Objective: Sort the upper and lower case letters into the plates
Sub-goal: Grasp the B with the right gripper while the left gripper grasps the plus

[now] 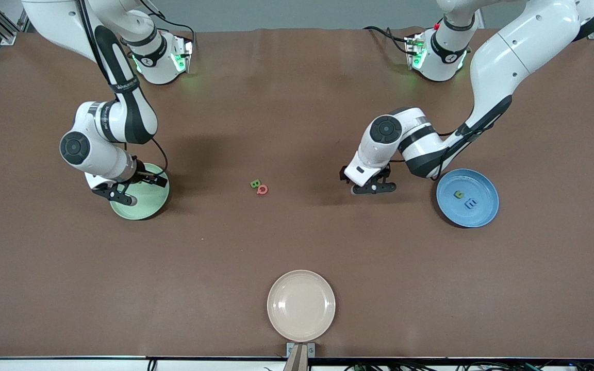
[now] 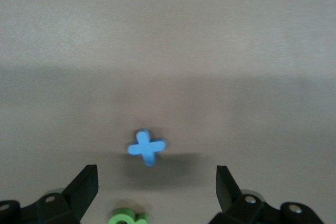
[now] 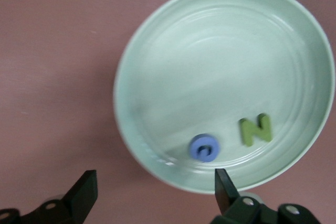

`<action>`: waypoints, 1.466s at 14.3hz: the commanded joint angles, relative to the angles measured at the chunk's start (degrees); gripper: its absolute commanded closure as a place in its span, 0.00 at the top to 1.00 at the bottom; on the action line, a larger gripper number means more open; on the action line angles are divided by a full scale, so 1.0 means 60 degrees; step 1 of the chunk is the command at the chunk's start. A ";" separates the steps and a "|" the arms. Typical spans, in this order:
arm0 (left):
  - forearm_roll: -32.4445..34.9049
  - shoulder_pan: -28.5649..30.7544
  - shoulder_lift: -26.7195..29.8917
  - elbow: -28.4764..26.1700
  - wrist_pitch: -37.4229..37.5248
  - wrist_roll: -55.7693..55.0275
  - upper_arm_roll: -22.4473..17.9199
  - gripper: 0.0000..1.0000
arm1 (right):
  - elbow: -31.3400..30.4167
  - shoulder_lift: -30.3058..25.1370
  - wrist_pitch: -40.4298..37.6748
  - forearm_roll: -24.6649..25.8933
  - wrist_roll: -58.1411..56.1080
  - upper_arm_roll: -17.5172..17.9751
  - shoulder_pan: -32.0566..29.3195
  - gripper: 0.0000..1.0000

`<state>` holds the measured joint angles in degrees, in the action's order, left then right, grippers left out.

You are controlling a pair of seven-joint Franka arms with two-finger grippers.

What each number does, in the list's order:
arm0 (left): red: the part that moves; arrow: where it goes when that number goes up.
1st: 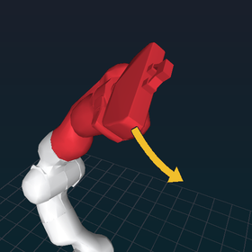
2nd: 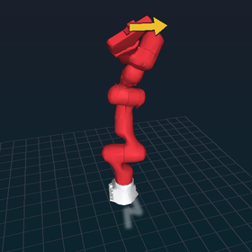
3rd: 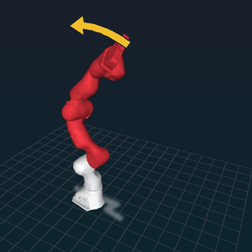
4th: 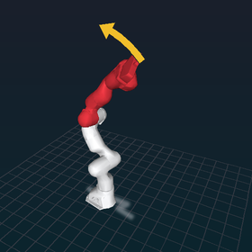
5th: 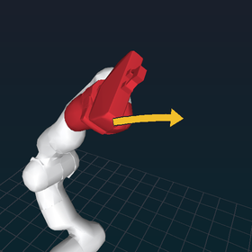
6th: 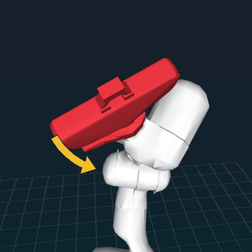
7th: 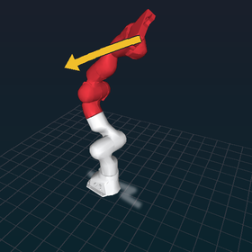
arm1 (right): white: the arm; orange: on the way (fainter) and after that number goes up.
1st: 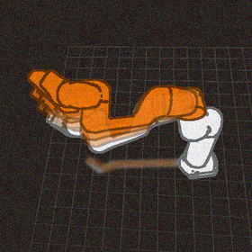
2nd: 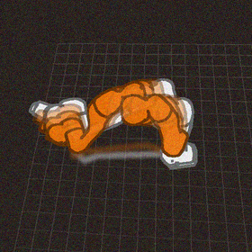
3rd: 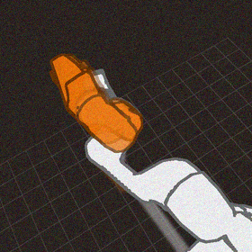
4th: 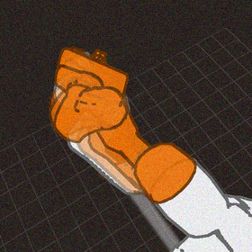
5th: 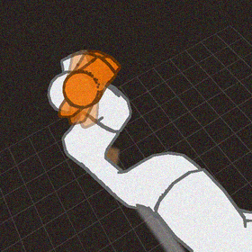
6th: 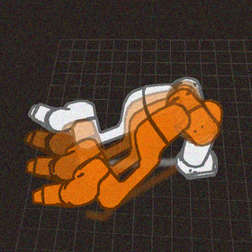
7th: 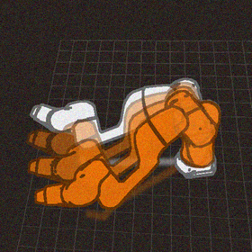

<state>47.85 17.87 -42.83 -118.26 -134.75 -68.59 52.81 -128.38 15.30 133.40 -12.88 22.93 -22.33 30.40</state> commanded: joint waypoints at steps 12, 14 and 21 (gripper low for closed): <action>0.0067 -0.0781 0.0035 0.0008 -0.0745 -0.0053 -0.1052 0.67 | 0.1620 0.2196 0.1877 0.0022 0.7178 0.0073 0.3517 0.63; 0.0067 -0.0781 0.0064 0.0037 -0.0745 -0.0009 -0.1037 0.64 | 0.2088 0.2605 0.1877 0.0022 0.7748 0.0277 0.3547 0.63; 0.0067 -0.0723 0.0078 0.0183 -0.0745 0.0020 -0.1052 0.62 | 0.2559 0.3236 0.1936 0.0022 0.8746 0.0674 0.3956 0.63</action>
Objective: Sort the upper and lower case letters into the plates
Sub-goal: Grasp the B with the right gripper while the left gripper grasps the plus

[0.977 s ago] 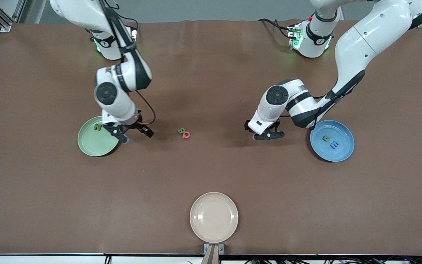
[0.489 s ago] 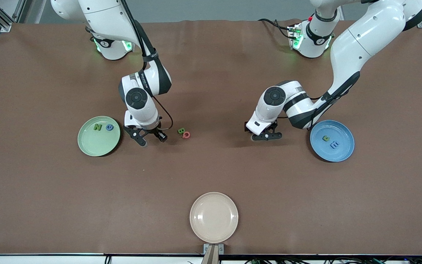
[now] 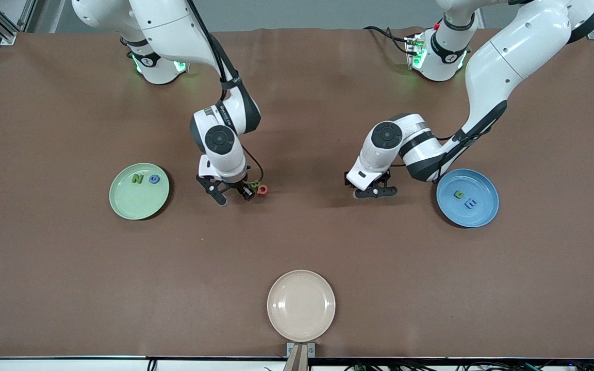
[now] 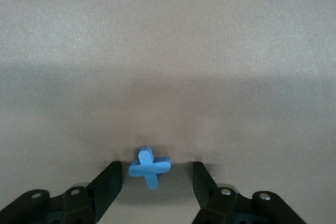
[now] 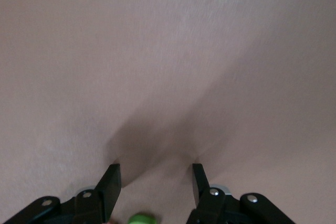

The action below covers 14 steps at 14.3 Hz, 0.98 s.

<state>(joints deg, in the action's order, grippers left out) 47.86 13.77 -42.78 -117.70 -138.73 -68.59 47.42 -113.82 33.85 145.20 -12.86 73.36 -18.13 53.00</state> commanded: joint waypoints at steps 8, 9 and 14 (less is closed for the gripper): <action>0.0065 -0.0010 0.0098 0.0135 -0.0095 0.0020 -0.0139 0.53 | 0.0250 0.0203 -0.0045 0.0019 0.1045 0.0034 0.0717 0.61; 0.0065 -0.0010 0.0098 0.0120 -0.0095 0.0035 -0.0139 0.53 | 0.0264 0.0203 -0.0045 0.0019 0.1045 0.0034 0.0717 0.56; 0.0065 0.0034 0.0113 0.0018 -0.0051 0.0049 -0.0139 0.52 | 0.0235 0.0159 -0.0176 0.0034 0.0899 0.0019 0.0615 0.09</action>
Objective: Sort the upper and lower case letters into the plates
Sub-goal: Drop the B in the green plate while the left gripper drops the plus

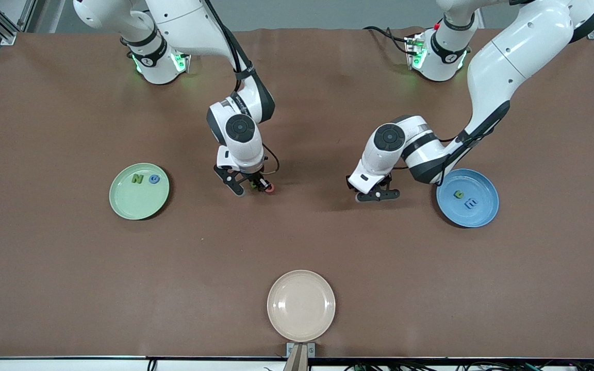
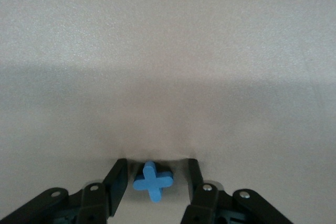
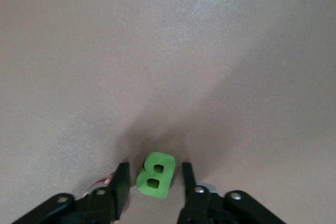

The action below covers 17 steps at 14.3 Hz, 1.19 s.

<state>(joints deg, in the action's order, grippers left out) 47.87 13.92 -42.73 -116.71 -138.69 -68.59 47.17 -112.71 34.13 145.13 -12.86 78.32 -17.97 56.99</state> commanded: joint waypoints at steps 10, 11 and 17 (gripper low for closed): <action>0.0050 0.0053 0.0149 -0.0148 0.0043 0.0064 -0.0084 0.20 | -0.0768 -0.2404 -0.2773 0.0137 -0.3730 -0.0110 -0.2624 0.00; 0.0035 0.0068 0.0251 -0.0148 0.0101 0.0078 -0.0069 0.19 | -0.1177 -0.2625 -0.2715 0.0166 -0.4709 -0.0110 -0.3049 0.00; -0.0097 0.2258 0.0501 -0.0060 0.1593 0.1056 0.1844 0.17 | -0.2235 -0.3008 -0.2218 0.0298 -0.9237 -0.0198 -0.5657 0.00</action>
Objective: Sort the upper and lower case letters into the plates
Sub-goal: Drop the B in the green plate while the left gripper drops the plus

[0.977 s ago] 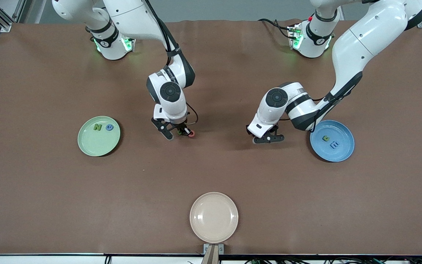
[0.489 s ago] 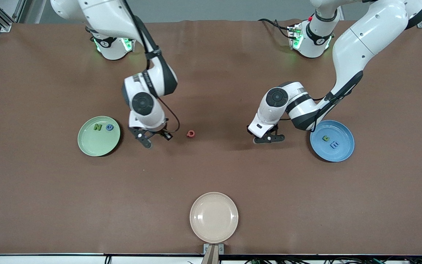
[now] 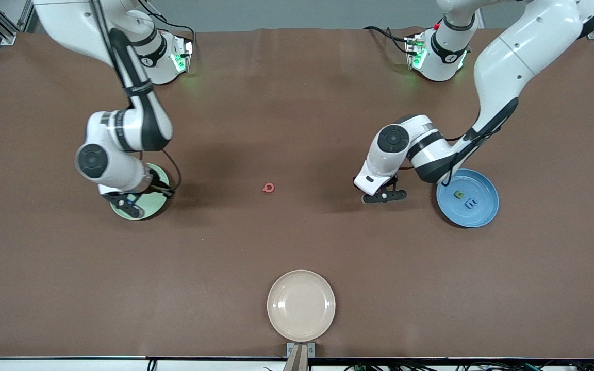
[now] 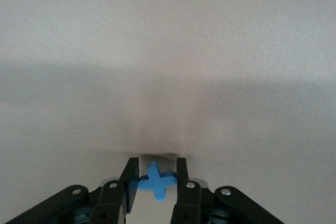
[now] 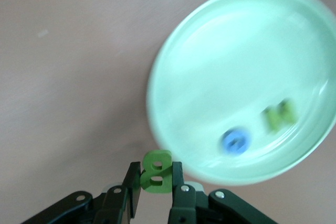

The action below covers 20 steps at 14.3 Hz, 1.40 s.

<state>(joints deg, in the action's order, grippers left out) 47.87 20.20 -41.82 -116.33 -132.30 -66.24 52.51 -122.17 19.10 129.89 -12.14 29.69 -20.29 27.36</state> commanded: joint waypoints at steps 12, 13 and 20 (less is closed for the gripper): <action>0.0573 0.7046 0.0276 -0.0752 0.1820 0.7287 0.2499 0.17 | -0.1348 -0.0092 0.1907 0.0162 -0.2576 0.0248 -0.1734 1.00; 0.1070 0.7280 0.0218 -0.0869 0.1762 0.7406 0.2455 0.17 | -0.1348 -0.0121 0.1834 0.0119 -0.2488 0.0262 -0.1675 1.00; 0.1939 0.7371 -0.0177 -0.1295 0.0707 0.7451 0.1562 0.18 | -0.1057 -0.0136 0.1848 0.0060 0.1665 0.0292 0.0767 1.00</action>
<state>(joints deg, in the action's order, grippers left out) 58.21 64.37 -42.47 -123.22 -126.31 -21.76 62.61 -128.85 19.42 140.92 -12.13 31.21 -18.29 27.11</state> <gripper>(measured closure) 0.670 0.000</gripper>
